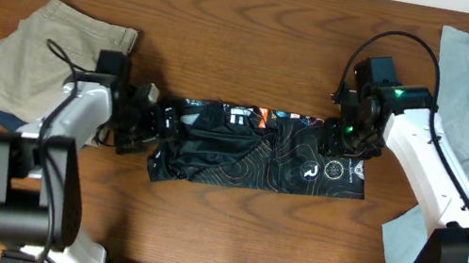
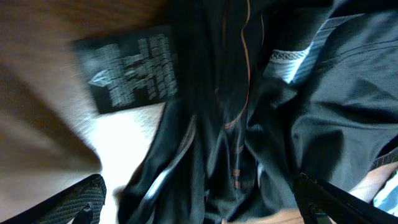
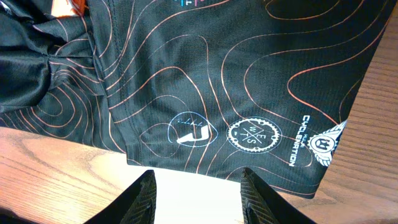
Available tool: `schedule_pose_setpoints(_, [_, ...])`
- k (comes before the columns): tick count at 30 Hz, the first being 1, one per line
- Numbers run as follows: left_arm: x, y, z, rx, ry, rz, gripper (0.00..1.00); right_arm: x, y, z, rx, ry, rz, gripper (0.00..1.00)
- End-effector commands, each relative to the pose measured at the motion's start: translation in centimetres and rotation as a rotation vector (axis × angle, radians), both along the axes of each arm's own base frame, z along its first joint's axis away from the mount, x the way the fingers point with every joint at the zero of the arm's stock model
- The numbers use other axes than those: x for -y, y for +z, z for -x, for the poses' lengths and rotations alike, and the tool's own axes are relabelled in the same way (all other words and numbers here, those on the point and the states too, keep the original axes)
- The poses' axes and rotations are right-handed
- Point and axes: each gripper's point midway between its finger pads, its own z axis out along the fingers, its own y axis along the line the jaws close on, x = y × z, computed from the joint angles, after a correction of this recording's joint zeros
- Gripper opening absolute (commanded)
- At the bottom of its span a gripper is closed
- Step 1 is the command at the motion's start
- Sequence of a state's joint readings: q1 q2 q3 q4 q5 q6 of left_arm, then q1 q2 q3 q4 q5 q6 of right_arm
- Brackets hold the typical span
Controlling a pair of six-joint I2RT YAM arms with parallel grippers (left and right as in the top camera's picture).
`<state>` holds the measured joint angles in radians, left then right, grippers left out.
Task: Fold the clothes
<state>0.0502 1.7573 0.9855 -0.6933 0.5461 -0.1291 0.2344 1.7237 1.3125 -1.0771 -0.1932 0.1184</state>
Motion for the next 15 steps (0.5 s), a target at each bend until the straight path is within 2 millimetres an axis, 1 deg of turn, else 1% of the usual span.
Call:
schedule_pose_setpoints(1, [2.1, -1.3, 0.9, -0.033, -0.066, 0.050, 0.98, 0.8, 0.5, -0.6, 0.018, -0.039, 0.008, 0.43])
schedule_pose_setpoints(4, [3.6, -2.0, 1.2, -0.035, -0.120, 0.049, 1.00, 0.8, 0.5, -0.6, 0.018, -0.039, 0.008, 0.43])
schedule_pose_setpoints(5, [4.1, -2.2, 1.2, -0.032, -0.138, 0.048, 0.95, 0.9, 0.5, -0.6, 0.018, -0.039, 0.009, 0.42])
schedule_pose_setpoints(6, [4.6, -2.4, 1.2, -0.025, -0.156, 0.044, 0.87, 0.9, 0.5, -0.6, 0.016, -0.039, 0.009, 0.42])
schedule_pose_setpoints(7, [4.9, -2.5, 1.1, -0.018, -0.169, 0.040, 0.74, 0.9, 0.5, -0.5, 0.013, -0.039, 0.010, 0.42])
schedule_pose_setpoints(9, [5.2, -2.7, 0.9, 0.000, -0.184, 0.019, 0.46, 1.3, 0.4, -0.2, 0.003, -0.042, 0.031, 0.42])
schedule_pose_setpoints(10, [4.9, -2.9, 0.8, 0.002, -0.181, -0.006, 0.26, 1.7, 0.4, -0.1, -0.001, -0.044, 0.050, 0.42])
schedule_pose_setpoints(11, [4.4, -3.1, 0.7, -0.004, -0.164, -0.039, 0.12, 2.1, 0.3, 0.0, -0.003, -0.047, 0.071, 0.42])
schedule_pose_setpoints(12, [3.6, -3.4, 0.6, -0.015, -0.140, -0.086, 0.06, 2.5, 0.2, 0.0, -0.004, -0.049, 0.094, 0.42])
schedule_pose_setpoints(15, [0.8, -3.6, 0.6, -0.049, -0.075, -0.222, 0.06, 3.6, 0.2, 0.1, -0.003, -0.056, 0.155, 0.43])
